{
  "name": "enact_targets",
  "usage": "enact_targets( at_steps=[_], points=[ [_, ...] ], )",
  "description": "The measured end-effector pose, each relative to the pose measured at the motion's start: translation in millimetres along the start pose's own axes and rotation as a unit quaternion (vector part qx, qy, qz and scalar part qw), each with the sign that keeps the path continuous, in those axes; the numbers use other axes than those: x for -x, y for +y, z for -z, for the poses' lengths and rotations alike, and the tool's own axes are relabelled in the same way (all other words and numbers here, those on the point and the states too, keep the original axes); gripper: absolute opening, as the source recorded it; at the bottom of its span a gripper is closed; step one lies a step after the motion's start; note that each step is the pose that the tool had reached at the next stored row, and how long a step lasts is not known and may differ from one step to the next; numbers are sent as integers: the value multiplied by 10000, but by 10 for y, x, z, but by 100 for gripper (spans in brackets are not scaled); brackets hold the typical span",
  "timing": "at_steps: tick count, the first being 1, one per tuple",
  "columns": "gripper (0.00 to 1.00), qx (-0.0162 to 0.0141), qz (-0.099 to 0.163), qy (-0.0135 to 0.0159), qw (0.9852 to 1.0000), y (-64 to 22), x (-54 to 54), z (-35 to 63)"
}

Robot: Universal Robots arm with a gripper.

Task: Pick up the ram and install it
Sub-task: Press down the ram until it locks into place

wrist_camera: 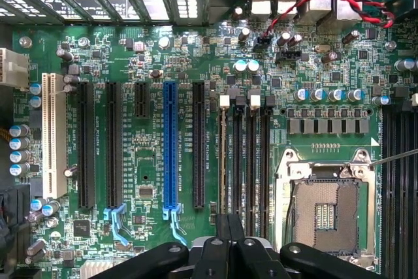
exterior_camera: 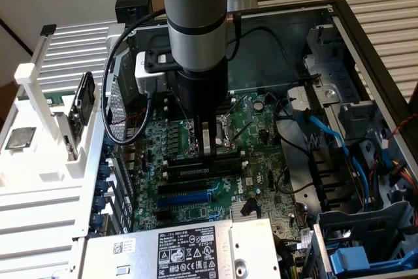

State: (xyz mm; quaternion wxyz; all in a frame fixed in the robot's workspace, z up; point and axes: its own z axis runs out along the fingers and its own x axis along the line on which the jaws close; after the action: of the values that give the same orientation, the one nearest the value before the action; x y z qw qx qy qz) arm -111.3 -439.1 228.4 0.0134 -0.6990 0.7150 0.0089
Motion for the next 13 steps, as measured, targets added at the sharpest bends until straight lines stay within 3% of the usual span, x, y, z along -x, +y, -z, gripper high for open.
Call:
enact_targets(
  at_steps=[6,13],
  points=[
    [11,-1,-1,-49,10000,0,0,-2],
    [11,1,-1,-84,10000,-1,-10,-1]
  ],
)
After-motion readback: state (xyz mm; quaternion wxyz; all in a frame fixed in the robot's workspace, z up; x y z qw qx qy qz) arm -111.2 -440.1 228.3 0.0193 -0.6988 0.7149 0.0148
